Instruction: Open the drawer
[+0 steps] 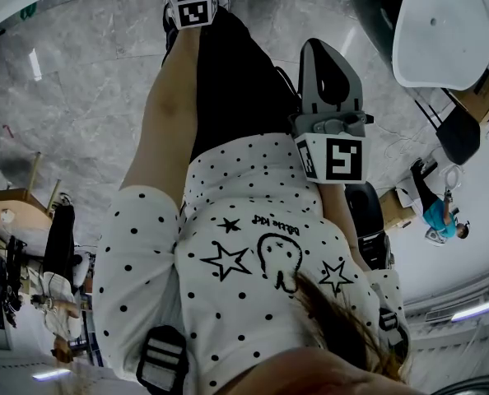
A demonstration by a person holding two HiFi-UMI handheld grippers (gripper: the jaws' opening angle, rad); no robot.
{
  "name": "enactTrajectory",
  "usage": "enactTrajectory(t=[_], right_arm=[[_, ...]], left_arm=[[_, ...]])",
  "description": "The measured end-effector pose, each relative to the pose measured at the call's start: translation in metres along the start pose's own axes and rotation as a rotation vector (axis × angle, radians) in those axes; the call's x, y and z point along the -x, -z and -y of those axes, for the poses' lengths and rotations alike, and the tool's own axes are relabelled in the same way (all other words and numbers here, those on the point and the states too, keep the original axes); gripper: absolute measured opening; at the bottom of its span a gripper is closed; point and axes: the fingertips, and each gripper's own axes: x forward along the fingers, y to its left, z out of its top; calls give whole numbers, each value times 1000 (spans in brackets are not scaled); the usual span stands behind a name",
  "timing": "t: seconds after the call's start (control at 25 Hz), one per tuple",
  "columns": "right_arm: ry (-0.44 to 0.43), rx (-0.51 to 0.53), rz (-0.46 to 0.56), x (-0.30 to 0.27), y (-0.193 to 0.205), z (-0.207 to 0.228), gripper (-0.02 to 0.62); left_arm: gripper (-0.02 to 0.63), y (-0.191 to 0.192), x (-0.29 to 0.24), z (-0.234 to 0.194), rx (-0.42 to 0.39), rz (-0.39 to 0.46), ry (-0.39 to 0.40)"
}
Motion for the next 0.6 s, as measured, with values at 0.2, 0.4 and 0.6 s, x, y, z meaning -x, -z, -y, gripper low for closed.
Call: enactTrajectory(t=[0.2, 0.4, 0.6], right_arm=[[-8, 6, -1, 0, -1, -4, 14], [-16, 12, -2, -1, 0, -7, 14], [-17, 13, -2, -2, -2, -9, 14]], left_arm=[[140, 5, 5, 0, 0, 0, 2], [141, 7, 6, 0, -6, -2, 3], [140, 11, 8, -2, -7, -13, 2]])
